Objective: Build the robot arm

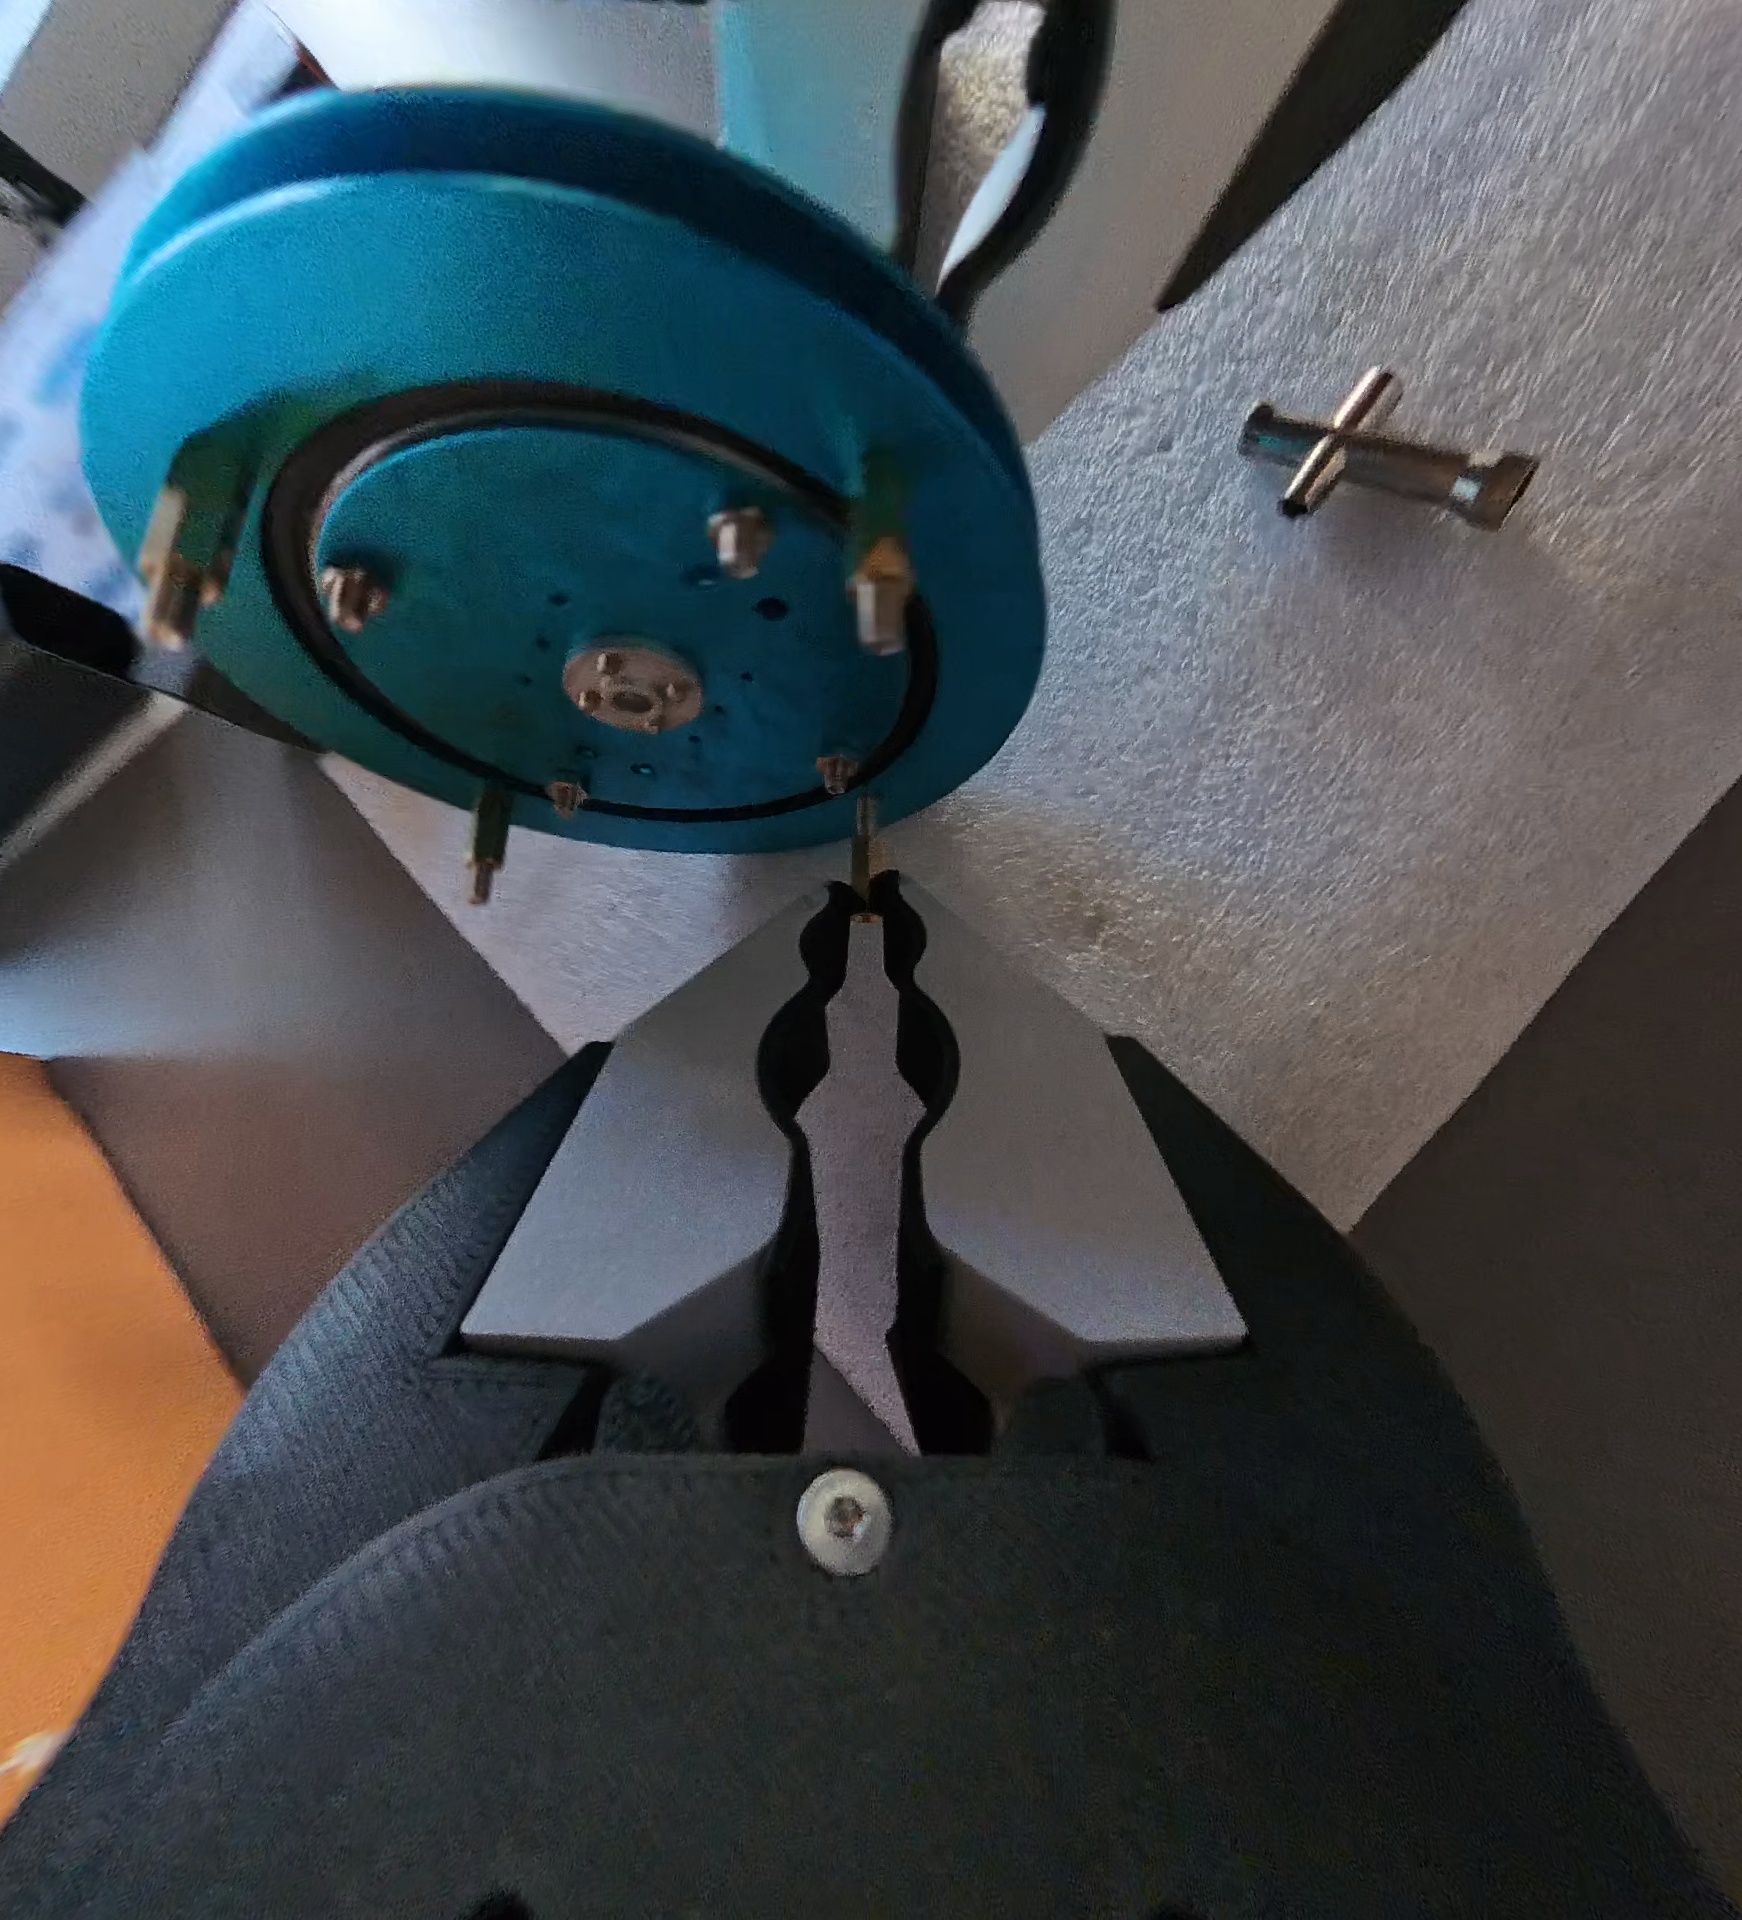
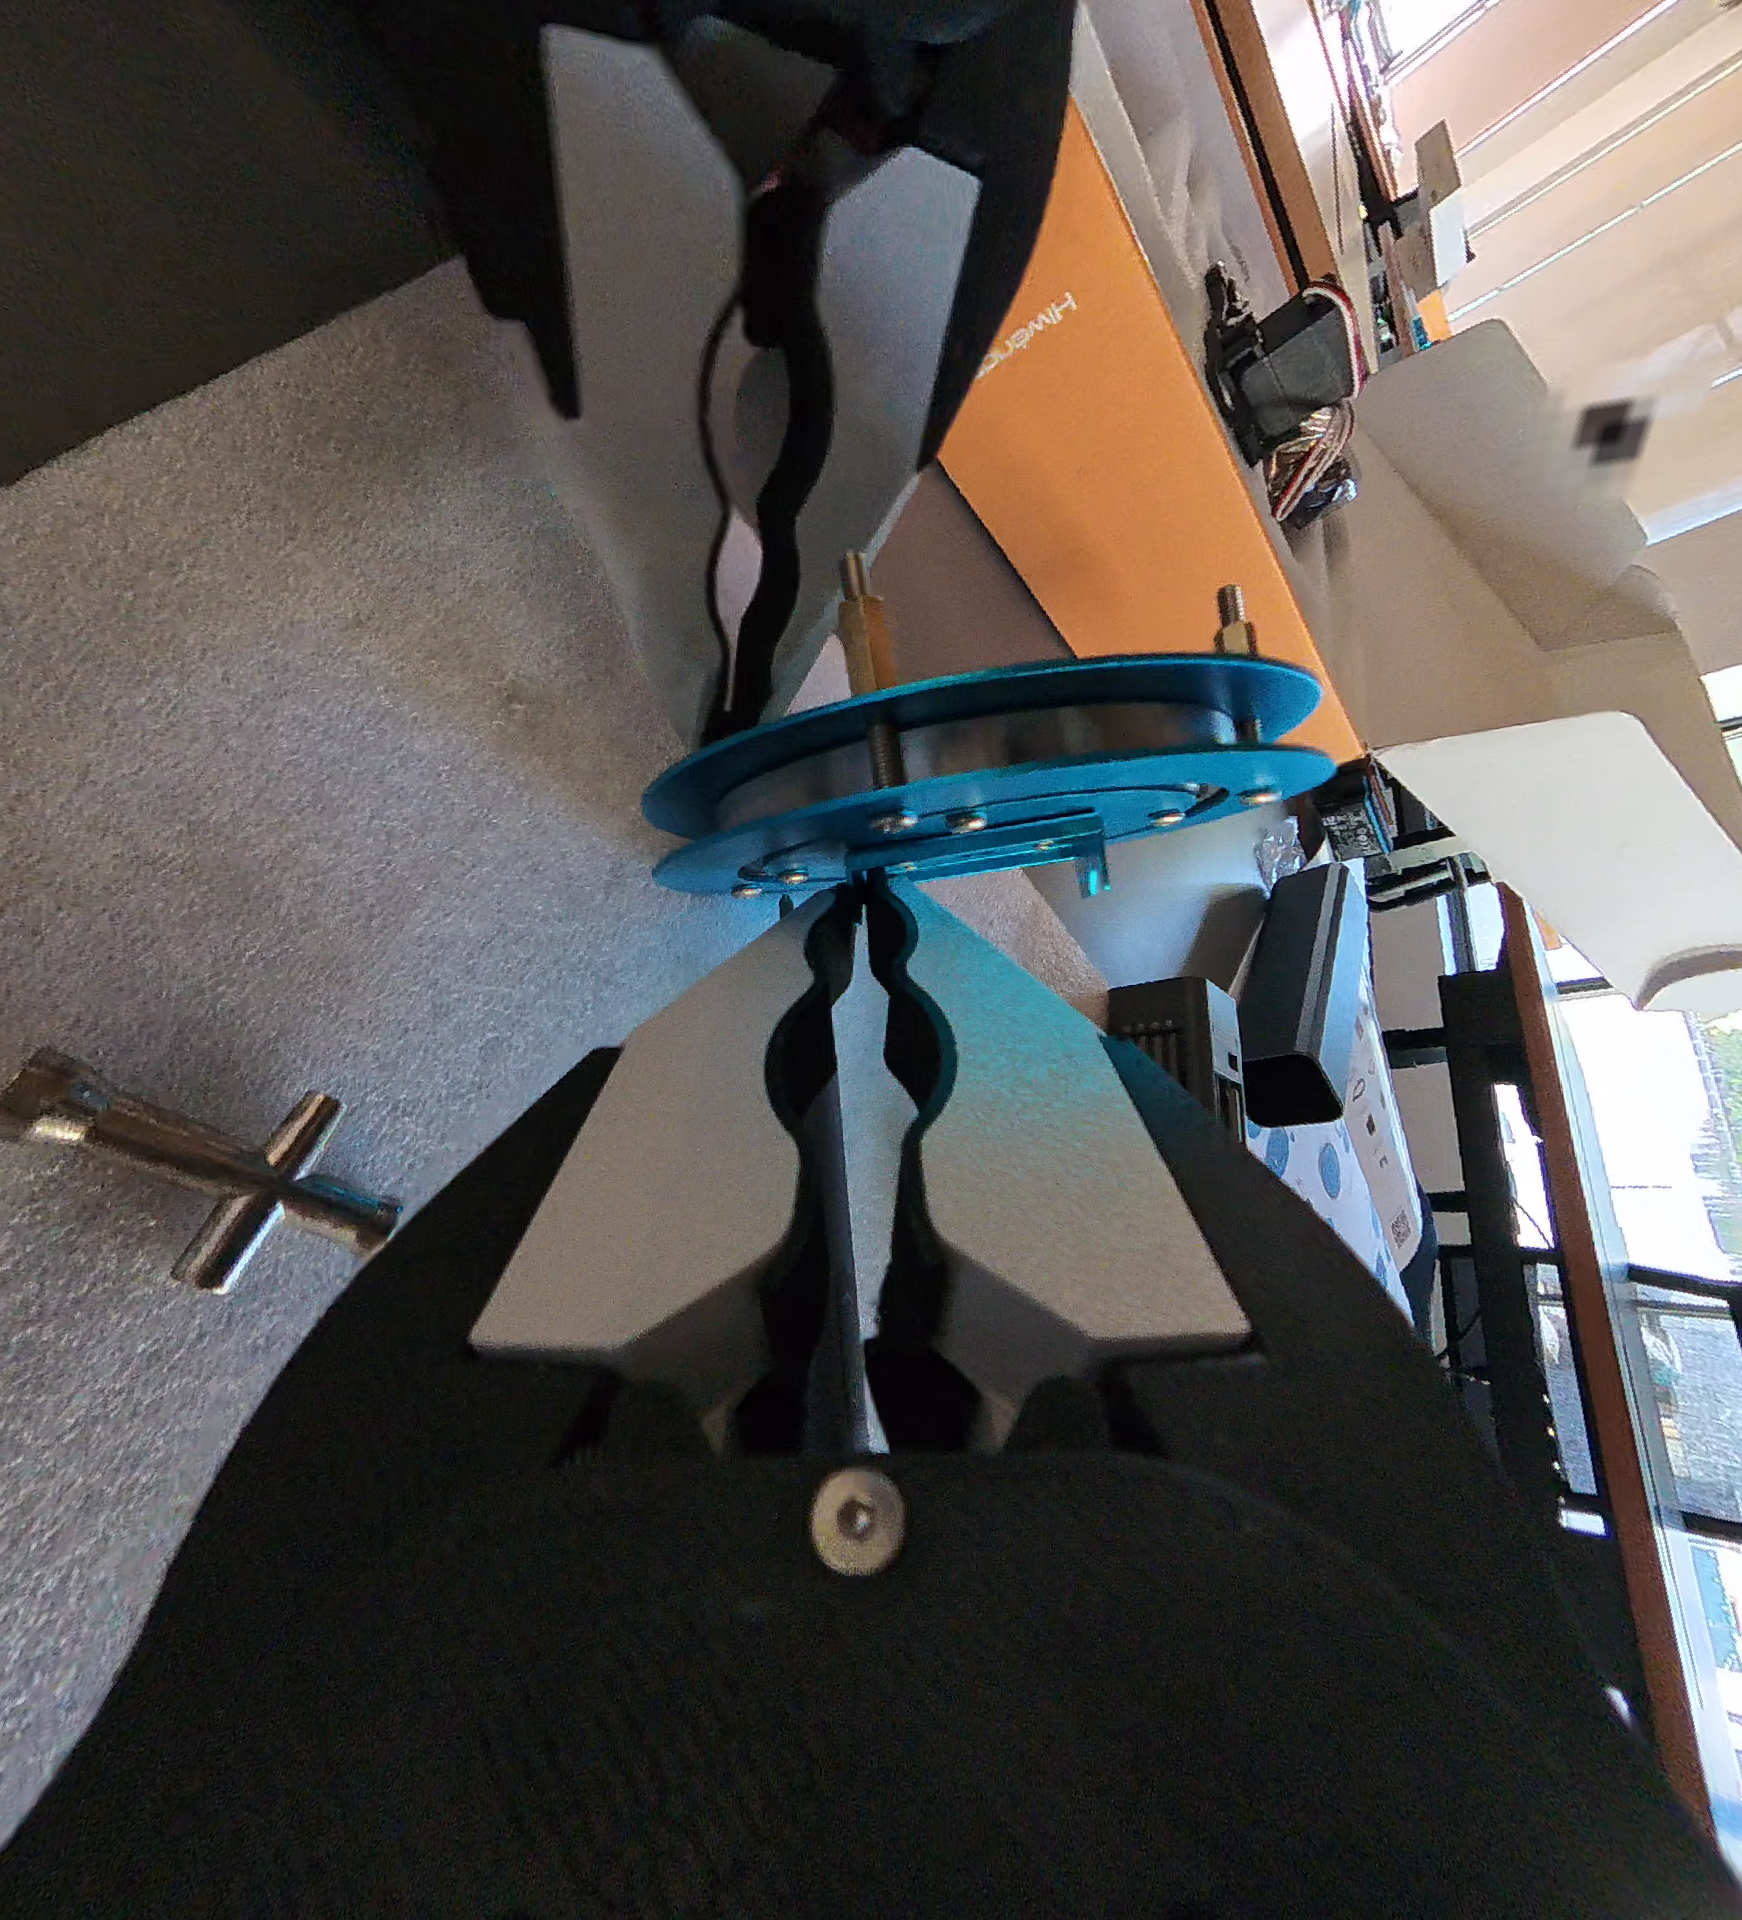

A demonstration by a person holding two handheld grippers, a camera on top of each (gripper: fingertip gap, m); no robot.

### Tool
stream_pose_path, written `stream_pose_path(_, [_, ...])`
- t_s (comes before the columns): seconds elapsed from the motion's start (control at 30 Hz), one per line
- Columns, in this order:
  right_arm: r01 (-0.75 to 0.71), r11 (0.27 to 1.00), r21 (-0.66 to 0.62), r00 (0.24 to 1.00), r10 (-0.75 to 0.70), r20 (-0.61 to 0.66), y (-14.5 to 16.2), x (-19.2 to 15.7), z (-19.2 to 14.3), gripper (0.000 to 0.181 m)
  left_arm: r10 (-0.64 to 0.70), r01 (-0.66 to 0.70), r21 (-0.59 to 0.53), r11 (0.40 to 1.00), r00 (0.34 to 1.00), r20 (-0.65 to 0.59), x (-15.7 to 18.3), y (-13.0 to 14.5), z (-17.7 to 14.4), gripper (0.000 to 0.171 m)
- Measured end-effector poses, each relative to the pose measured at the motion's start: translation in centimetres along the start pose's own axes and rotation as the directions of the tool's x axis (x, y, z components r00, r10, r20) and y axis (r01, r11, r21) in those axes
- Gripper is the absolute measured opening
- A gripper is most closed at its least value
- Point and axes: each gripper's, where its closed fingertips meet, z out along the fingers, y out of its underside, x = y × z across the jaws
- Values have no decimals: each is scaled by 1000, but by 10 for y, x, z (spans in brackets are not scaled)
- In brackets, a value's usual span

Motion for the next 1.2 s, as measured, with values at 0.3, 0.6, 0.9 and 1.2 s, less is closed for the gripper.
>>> stream_pose_path(0.3, [147, 988, -44, 989, -146, 16, -2, -2, 1, 3, -165, 158, -87, 984, 982, -88, 3, 1, -1, 4])
stream_pose_path(0.6, [-3, 998, -55, 1000, 3, 5, -2, 4, 3, 1, -364, 355, -92, 930, 925, -112, 3, -1, 1, 5])
stream_pose_path(0.9, [-121, 991, -60, 990, 125, 63, 4, 10, 4, 0, -364, 361, -49, 931, 922, -131, -2, -6, -2, 5])
stream_pose_path(1.2, [-380, 917, -118, 873, 398, 282, -5, 18, 2, 0, -365, 377, 8, 926, 904, -224, -5, -18, -21, 5])
